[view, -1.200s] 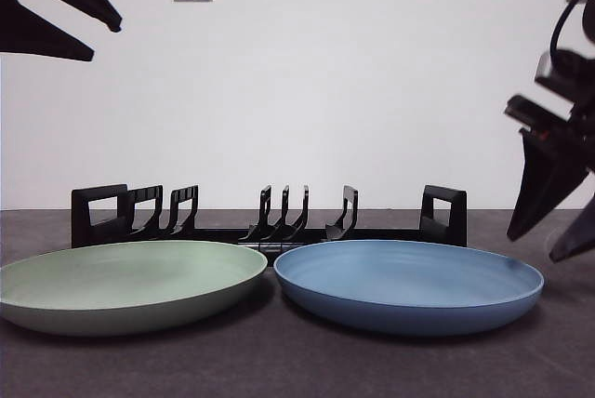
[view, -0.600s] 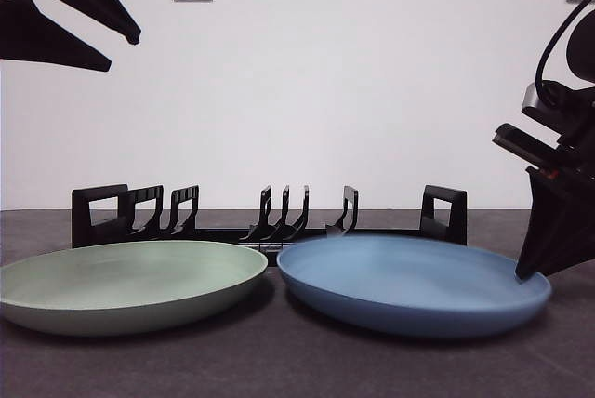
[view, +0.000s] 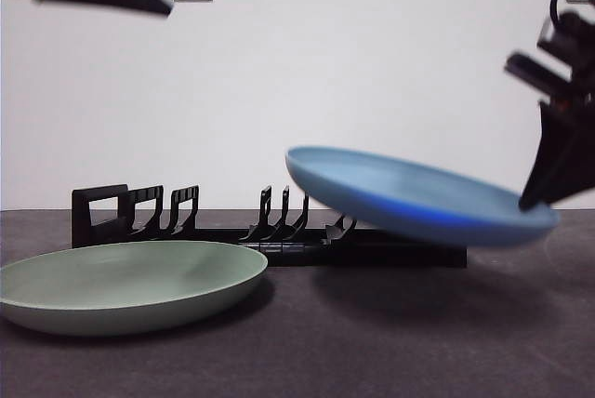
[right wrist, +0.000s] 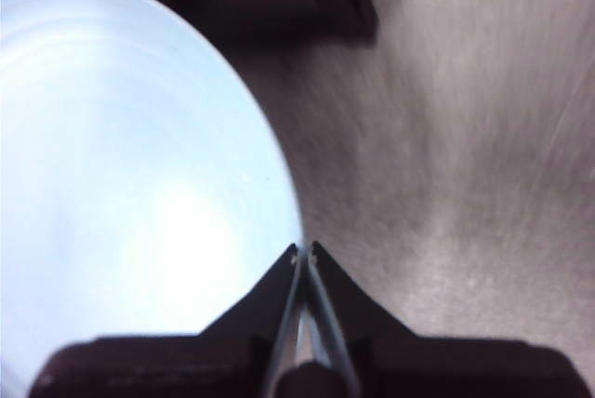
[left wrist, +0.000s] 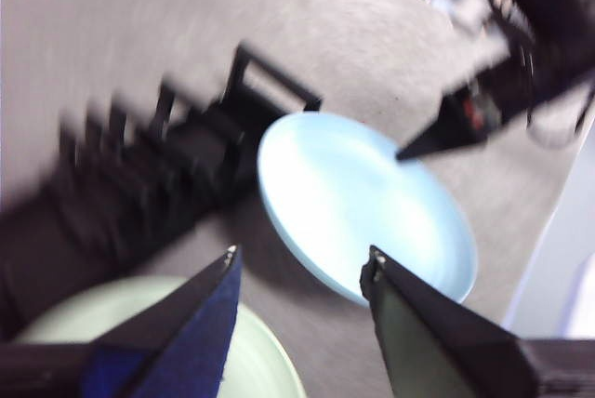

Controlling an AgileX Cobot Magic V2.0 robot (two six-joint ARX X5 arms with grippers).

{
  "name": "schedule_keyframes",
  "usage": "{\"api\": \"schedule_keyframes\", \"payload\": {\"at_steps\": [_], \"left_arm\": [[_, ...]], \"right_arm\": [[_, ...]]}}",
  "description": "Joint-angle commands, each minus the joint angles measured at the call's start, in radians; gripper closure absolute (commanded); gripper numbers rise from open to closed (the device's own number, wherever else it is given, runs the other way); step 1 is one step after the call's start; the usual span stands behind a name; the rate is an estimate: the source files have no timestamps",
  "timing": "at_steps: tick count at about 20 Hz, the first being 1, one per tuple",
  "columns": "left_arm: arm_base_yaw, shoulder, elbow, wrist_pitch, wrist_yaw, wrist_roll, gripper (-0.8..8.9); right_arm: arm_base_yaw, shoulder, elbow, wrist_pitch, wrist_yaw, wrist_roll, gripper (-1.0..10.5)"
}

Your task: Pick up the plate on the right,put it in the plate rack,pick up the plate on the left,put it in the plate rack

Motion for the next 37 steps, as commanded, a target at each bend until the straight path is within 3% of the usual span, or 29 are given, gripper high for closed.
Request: {"api": "schedule_keyframes", "payload": {"at_steps": [1,4,8,11,21,23,24,34,37], "left_arm": [[-0.136,0.0,0.031,-0.054,-0.124,0.263,5.88],[-0.311,0.007,0.042,-0.079,-0.278,0.451,5.88],[-0.485,0.076,0.042,-0.115,-0.476,0.582,5.89],[-0.551,0.155,0.042,-0.106,-0.536,0.644,5.9],[-0.571,0.345,0.042,-0.044,-0.536,0.652,6.03],[-0.571,0.354,0.042,-0.038,-0.534,0.652,7.97],[-0.57,0.356,0.042,-0.038,-0.534,0.652,8.25],[-0.57,0.357,0.042,-0.038,-0.528,0.65,8.22],[-0.57,0.357,0.042,-0.032,-0.528,0.623,8.22]], "right_arm": [[0.005,0.0,0.076,-0.103,0.002,-0.01,9.6],[0.033,0.0,0.157,-0.178,0.007,-0.025,9.6],[0.085,0.0,0.204,-0.225,0.057,-0.032,9.6],[0.114,0.0,0.21,-0.245,0.056,-0.032,9.6],[0.126,0.0,0.21,-0.292,0.054,-0.043,9.6],[0.126,0.0,0.21,-0.293,0.054,-0.048,9.6],[0.126,0.0,0.21,-0.293,0.054,-0.048,9.6],[0.124,-0.013,0.238,-0.275,0.057,-0.059,9.3],[0.124,-0.033,0.263,-0.233,0.057,-0.058,7.4]]}}
